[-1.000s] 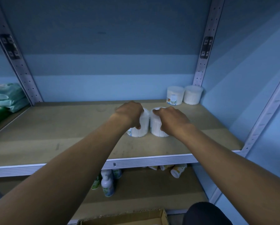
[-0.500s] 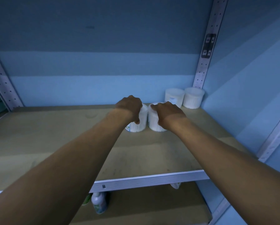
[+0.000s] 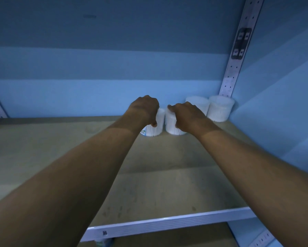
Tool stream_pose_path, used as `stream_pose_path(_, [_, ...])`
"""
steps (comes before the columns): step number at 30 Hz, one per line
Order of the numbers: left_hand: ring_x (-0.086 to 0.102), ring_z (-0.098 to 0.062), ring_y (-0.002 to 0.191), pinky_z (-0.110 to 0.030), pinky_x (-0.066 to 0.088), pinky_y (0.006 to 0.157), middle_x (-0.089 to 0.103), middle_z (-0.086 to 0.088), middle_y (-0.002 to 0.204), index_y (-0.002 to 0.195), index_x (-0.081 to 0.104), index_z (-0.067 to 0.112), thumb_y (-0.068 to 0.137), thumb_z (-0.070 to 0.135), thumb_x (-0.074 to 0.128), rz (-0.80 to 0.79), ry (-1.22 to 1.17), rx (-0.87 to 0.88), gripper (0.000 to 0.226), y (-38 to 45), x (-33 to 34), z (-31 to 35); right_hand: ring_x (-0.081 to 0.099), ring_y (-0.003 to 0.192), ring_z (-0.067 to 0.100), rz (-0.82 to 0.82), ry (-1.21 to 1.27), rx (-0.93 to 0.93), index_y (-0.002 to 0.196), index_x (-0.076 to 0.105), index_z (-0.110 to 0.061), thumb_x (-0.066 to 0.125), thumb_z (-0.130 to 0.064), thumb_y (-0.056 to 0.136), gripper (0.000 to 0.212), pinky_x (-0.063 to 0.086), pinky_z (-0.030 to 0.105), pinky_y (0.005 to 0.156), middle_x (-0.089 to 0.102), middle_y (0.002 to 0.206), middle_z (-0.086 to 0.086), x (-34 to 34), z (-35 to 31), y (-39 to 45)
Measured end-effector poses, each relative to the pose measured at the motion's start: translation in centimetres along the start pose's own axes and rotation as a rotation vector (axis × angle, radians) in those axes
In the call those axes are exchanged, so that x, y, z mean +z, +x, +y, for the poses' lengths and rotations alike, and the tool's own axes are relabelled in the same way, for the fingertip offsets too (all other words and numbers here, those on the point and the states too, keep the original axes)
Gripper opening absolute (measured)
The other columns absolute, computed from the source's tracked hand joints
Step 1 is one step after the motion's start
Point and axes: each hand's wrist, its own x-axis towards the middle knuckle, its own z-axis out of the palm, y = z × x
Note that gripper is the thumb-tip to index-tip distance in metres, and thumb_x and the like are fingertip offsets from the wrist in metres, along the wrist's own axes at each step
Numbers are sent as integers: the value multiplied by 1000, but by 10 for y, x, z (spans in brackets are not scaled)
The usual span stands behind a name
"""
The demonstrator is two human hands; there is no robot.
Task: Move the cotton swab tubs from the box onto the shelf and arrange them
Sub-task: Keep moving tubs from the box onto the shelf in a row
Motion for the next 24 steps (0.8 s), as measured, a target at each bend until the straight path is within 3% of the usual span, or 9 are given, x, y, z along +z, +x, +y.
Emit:
stream_pose_path(12, [55,-28,118,-42,50,98,59,-6,129,131,58,15,78,40,80,23,60,33,62,40,7,-10,51,126,33,6,-28,25,147,43,-18,59,-2,90,62,48,41,96,57,137,10,16,12,42])
stream_pose_path(24, [53,-27,122,-36,46,98,57,-7,134,137,53,14,84,40,75,40,104,44,63,55,7,-13,49,128,31,-15,-50,37,150,40,-16,59,-3,91,63,46,39,97,54,140,10,21,16,61])
